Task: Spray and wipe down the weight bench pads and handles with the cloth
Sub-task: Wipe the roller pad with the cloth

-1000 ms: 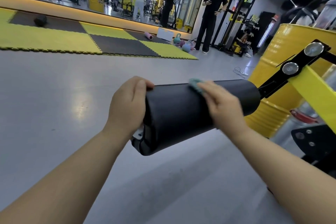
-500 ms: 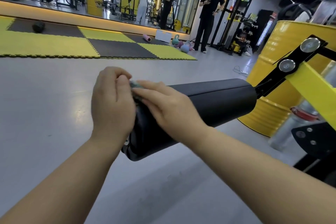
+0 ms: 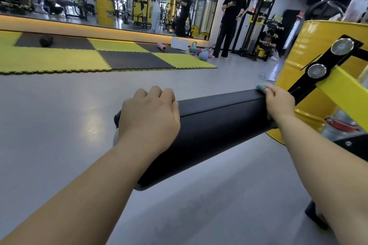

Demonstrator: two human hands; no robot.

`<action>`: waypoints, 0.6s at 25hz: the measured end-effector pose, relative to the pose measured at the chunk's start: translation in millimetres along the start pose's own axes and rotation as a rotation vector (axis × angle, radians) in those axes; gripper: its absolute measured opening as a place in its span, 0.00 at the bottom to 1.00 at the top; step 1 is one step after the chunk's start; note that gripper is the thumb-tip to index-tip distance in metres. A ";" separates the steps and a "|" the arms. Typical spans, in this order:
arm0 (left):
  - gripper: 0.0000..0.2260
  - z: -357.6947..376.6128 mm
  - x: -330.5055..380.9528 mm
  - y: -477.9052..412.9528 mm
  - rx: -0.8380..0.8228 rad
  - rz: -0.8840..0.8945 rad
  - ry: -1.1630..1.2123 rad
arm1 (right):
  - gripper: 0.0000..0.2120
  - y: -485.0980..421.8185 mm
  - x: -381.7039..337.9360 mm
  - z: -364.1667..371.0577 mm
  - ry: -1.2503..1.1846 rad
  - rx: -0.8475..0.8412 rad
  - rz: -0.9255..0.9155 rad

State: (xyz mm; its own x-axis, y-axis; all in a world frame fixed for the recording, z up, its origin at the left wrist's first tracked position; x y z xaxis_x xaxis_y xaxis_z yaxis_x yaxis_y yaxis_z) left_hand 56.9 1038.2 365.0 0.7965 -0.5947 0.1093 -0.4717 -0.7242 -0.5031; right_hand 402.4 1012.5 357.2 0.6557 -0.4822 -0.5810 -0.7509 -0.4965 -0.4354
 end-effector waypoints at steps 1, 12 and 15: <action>0.15 1.0 1.0 -1.2 -0.004 -0.011 -0.002 | 0.16 -6.7 4.4 0.2 0.001 0.020 0.080; 0.10 -11.5 -24.2 27.8 0.415 -0.338 1.009 | 0.12 181.6 -139.7 9.0 -0.205 -0.199 -0.449; 0.09 -11.5 -44.0 59.8 0.526 -0.550 1.279 | 0.13 246.7 -183.8 3.8 -0.379 -0.391 -0.593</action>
State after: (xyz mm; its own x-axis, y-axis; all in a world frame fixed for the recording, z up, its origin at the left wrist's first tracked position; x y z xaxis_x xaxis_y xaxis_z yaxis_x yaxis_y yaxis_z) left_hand -10.6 1017.1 339.9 -0.1699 -0.3931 0.9037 0.1798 -0.9140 -0.3638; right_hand 96.3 981.4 353.9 0.8125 0.1838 -0.5531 -0.1584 -0.8436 -0.5130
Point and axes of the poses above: each hand's wrist, its own y-axis away from the middle knuckle, its own z-axis out of the palm, x = y × z, the point moved 4 cm from there along -y, towards the middle knuckle, and after that the axes turned 7 degrees about z, right-handed, at the moved point
